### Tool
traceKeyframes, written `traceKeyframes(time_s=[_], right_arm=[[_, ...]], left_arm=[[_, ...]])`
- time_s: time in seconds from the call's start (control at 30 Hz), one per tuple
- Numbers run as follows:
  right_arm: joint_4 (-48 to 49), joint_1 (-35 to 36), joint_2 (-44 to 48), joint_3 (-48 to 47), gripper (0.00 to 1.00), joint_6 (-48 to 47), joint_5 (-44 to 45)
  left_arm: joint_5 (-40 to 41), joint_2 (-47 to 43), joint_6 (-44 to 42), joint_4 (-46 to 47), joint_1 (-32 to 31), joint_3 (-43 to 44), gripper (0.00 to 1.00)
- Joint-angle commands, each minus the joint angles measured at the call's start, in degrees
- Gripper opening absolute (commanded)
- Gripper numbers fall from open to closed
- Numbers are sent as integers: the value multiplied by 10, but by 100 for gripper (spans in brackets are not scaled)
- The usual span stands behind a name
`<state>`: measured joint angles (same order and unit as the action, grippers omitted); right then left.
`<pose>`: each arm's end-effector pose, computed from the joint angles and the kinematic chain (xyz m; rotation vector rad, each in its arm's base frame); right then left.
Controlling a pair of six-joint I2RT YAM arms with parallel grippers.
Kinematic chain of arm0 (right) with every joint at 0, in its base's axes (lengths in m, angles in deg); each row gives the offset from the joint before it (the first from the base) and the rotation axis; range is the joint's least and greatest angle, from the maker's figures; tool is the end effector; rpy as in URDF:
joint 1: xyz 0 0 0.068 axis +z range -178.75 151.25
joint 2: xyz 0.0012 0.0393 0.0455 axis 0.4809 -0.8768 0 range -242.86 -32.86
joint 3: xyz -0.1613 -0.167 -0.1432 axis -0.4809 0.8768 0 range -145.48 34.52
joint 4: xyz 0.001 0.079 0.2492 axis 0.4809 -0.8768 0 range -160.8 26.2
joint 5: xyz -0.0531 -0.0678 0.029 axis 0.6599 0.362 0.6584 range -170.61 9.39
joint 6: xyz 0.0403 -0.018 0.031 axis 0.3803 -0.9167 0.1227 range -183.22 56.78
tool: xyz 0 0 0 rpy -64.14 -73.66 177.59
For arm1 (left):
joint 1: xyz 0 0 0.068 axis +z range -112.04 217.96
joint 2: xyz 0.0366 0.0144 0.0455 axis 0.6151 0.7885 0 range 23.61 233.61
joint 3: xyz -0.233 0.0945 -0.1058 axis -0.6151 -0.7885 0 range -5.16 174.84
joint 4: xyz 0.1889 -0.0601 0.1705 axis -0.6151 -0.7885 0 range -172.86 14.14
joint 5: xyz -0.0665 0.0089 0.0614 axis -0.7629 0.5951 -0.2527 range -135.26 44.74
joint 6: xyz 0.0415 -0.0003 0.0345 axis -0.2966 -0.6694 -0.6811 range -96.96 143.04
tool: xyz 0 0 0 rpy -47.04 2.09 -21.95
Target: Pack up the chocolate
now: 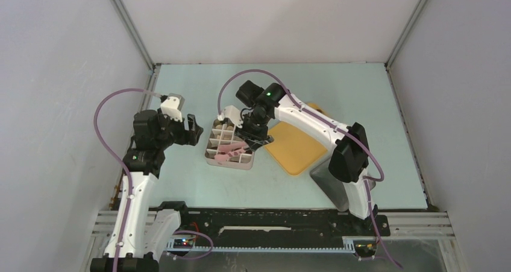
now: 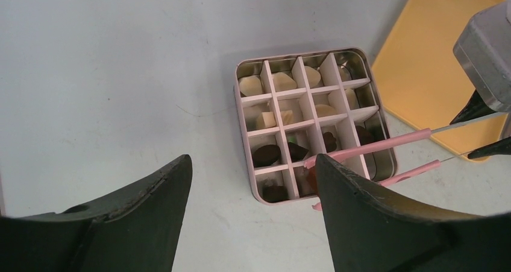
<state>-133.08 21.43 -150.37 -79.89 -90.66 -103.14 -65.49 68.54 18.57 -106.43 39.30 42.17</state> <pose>0.2600 0.3328 0.2924 -1.8543 2.1655 0.6433 0.1703 -0.0083 0.3193 0.2725 2.0245 -0.3001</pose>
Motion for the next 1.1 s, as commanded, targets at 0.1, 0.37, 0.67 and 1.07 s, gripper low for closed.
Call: traceKeyframes(time_s=[0.1,0.37,0.67,1.07], right_arm=[[1,-6,11,-27,37,7,-11],[0,-13,23,-36,31,12,-19],[15,-62,120,25,25,10,6],[121,-338,267,271,25,64,107]], left_arm=[[-17,-11,4,21,8,-13,79],[-19,-12,4,22,10,-16,79],[-21,-10,3,18,11,-16,79],[-13,-2,-3,17,12,-16,79]])
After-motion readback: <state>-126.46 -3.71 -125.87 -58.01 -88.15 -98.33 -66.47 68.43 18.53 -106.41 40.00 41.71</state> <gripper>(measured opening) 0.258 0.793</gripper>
